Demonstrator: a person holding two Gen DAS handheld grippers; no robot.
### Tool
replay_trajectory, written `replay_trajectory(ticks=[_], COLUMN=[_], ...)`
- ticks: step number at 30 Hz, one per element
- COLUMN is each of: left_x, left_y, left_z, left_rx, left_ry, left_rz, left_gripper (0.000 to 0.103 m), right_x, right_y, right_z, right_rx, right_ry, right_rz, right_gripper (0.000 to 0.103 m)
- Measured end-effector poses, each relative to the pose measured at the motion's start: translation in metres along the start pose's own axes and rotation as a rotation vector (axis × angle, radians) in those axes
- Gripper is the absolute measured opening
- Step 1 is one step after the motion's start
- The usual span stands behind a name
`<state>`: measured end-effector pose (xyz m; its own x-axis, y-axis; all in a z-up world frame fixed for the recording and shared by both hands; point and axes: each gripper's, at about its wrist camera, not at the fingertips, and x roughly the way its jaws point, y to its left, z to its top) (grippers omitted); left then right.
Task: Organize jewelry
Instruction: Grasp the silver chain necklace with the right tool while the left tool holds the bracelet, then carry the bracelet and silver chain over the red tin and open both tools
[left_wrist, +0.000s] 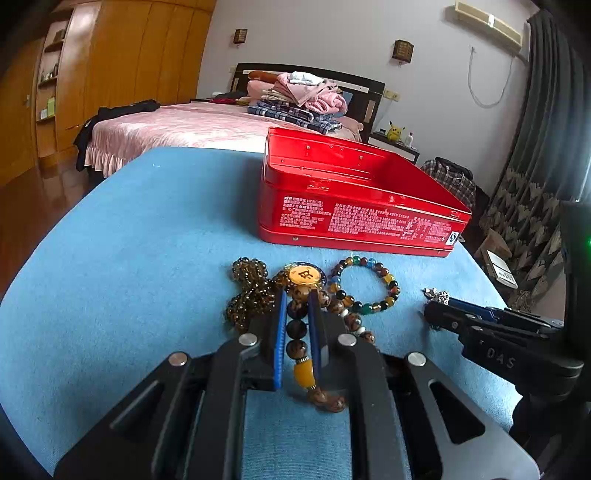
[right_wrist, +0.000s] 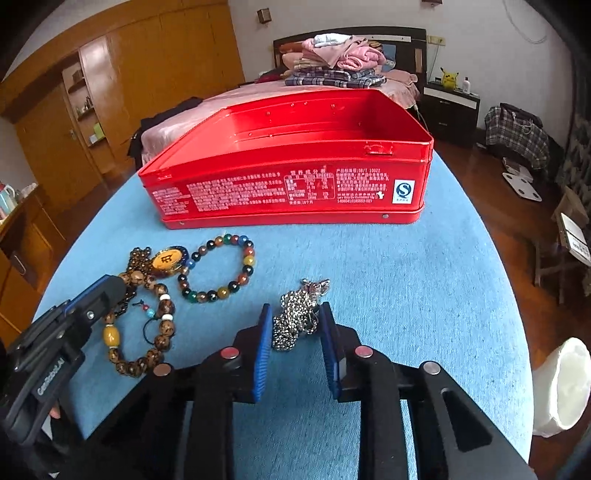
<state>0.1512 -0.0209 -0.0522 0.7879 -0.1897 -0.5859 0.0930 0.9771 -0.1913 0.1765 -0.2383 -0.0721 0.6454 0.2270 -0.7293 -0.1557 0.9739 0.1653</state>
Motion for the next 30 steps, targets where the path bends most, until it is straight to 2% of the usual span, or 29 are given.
replay_trajectory(ticks=[3, 8, 15, 16, 30], left_x=[0.000, -0.008, -0.031, -0.033, -0.065], left_y=[-0.001, -0.004, -0.010, -0.012, -0.018], left_z=[0.000, 0.002, 0.011, 0.012, 0.028], left_rx=[0.004, 0.008, 0.008, 0.009, 0.012], left_ry=[0.001, -0.017, -0.064, -0.070, -0.137], left_rz=[0.000, -0.017, -0.058, -0.060, -0.068], left_gripper=[0.010, 0.010, 0.010, 0.010, 0.010], right_x=[0.002, -0.004, -0.035, -0.042, -0.070], right_y=[0.004, 0.001, -0.002, -0.001, -0.003], right_z=[0.001, -0.004, -0.007, -0.006, -0.003], right_rx=[-0.023, -0.006, 0.012, 0.007, 0.010], right_ry=[-0.007, -0.015, -0.062, -0.073, -0.117], right_rz=[-0.016, 0.006, 0.039, 0.041, 0.101], right_gripper=[0.027, 0.019, 0.015, 0.011, 0.010])
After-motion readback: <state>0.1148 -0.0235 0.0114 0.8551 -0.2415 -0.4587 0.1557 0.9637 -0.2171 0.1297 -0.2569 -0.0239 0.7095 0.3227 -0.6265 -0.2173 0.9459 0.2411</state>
